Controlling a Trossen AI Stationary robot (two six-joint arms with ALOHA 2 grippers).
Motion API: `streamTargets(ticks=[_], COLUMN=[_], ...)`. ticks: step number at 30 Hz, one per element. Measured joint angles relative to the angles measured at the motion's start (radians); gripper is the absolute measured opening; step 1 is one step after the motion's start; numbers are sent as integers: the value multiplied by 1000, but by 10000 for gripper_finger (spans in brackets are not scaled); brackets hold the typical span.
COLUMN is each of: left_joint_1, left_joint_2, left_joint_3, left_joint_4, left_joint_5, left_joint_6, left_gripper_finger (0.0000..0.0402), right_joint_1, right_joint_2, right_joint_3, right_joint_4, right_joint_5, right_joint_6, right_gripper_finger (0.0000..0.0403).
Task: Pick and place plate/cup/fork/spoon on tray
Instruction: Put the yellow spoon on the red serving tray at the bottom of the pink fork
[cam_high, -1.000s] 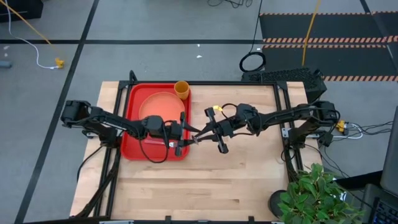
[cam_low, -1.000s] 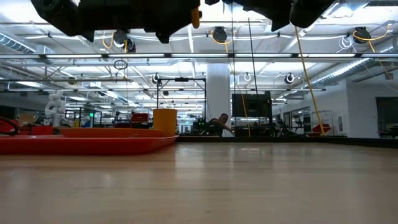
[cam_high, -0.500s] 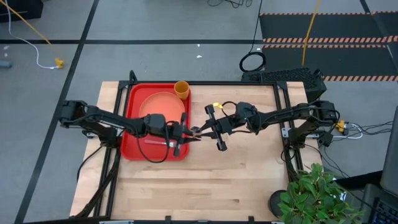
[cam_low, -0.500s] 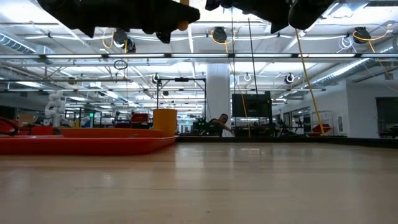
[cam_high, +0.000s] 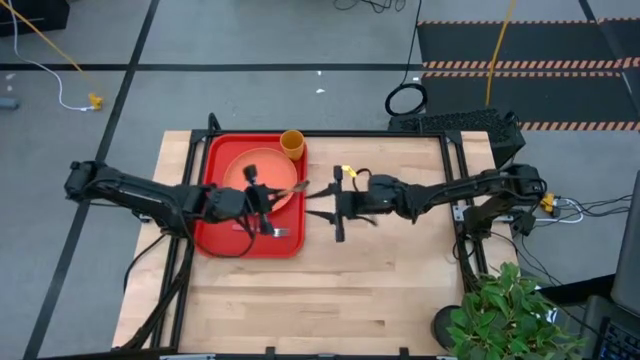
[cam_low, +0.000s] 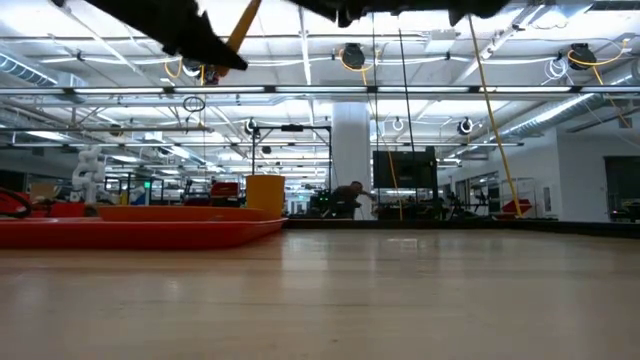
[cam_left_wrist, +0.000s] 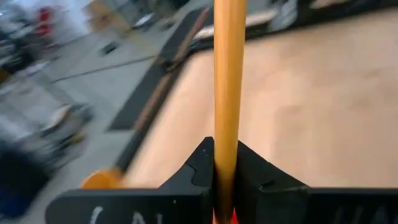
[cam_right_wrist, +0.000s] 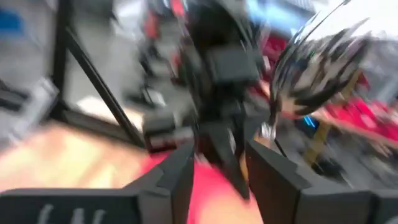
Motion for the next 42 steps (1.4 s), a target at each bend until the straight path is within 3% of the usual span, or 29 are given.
streamTargets(ticks=[4, 10, 15, 19, 24, 29, 33, 37, 42], left_joint_1=[-42, -113, -166, -196, -217, -224, -224, -228, -227], left_joint_2=[-23, -3, 18, 26, 26, 26, 26, 26, 26], left_joint_3=[-1, -2, -2, -2, -2, -2, -2, -2, -2], left_joint_4=[-131, -235, -255, -289, -341, -349, -350, -344, -304], left_joint_5=[-171, -289, -354, -413, -433, -435, -434, -434, -434], left_joint_6=[3, 58, 92, 96, 89, 95, 100, 106, 53], left_gripper_finger=[24, 24, 24, 24, 24, 24, 24, 29, 72], right_joint_1=[27, 59, 67, 66, 66, 66, 66, 66, 67], right_joint_2=[0, 0, 0, 0, 0, 0, 0, 0, 2], right_joint_3=[108, 146, 146, 146, 146, 146, 146, 146, 147], right_joint_4=[-252, -326, -352, -342, -321, -317, -316, -325, -368], right_joint_5=[166, 273, 274, 176, 125, 43, 37, 33, 24], right_joint_6=[-52, -145, -214, -247, -259, -259, -259, -259, -285], right_gripper_finger=[164, 182, 185, 179, 140, 71, 12, 10, 2])
